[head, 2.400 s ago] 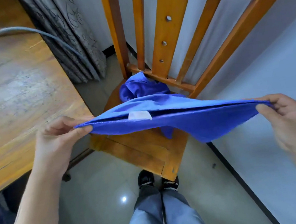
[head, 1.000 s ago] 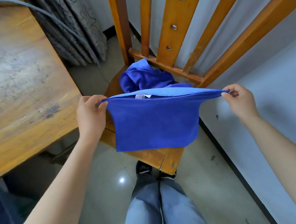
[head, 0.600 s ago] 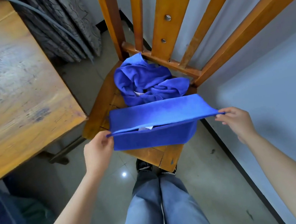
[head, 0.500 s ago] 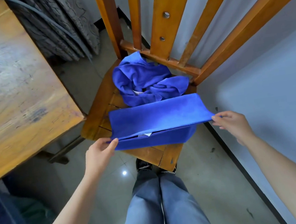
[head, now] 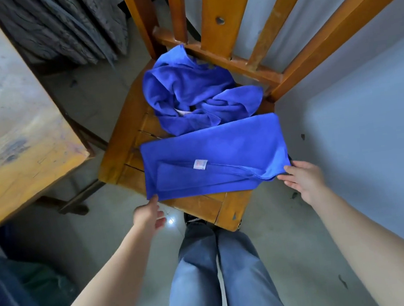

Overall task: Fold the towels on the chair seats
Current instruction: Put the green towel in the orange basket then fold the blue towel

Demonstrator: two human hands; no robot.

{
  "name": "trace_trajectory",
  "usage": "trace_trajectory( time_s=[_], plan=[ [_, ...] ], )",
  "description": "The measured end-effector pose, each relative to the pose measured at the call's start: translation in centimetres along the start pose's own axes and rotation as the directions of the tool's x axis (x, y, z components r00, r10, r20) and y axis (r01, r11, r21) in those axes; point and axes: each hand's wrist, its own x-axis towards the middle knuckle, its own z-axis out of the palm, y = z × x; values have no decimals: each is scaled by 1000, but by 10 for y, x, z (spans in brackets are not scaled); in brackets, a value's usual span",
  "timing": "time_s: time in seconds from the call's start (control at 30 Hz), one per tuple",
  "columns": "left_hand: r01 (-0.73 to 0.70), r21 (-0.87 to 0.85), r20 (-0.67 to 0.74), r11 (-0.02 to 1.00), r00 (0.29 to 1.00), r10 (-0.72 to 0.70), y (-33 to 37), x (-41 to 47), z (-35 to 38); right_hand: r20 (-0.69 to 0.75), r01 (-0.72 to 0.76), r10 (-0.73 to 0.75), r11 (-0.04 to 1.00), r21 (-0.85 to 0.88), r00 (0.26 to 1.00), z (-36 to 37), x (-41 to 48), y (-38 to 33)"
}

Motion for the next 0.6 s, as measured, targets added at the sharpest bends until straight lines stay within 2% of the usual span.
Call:
trace_trajectory(
  time_s=[0.07, 0.1, 0.17, 0.2, 0.27, 0.3, 0.33, 0.4, 0.43, 0.53, 0.6],
  plan=[
    [29, -62, 2, 998, 1000, -29, -11, 4, 12, -10, -12, 13, 1000, 26, 1000, 0, 3, 4],
    [-30, -46, -51, 998, 998, 28, -14, 3, 16, -17, -9, 10, 1000, 24, 1000, -2, 3, 5],
    [-205, 85, -193, 975, 957, 218, -11, 2, 24, -26, 2, -2, 1000, 9, 1000, -7, 3, 4],
    [-298, 161, -216, 941, 919, 328, -6, 0, 26, -21, 7, -8, 1000, -1, 1000, -10, 5, 3],
    [-480, 286, -107, 829, 844, 526, 8, 3, 30, -14, 15, -15, 1000, -13, 1000, -13, 8, 1],
    [-550, 386, -7, 741, 801, 599, 15, 6, 32, -8, 16, -16, 1000, -18, 1000, -15, 10, -1],
    [-592, 531, 92, 607, 752, 653, 22, 8, 33, -2, 21, -22, 1000, -21, 1000, -15, 11, -3],
    [-547, 795, 237, 262, 677, 696, 35, 8, 36, 16, 38, -37, 999, -30, 999, -15, 13, -5],
    [-495, 862, 285, 111, 653, 701, 40, 7, 38, 23, 40, -40, 999, -33, 999, -14, 15, -6],
    [-399, 894, 423, -205, 595, 684, 47, 6, 43, 33, 40, -39, 999, -36, 999, -13, 16, -4],
    [-342, 886, 462, -312, 611, 643, 48, 6, 45, 37, 38, -37, 999, -34, 999, -14, 17, -3]
  ],
)
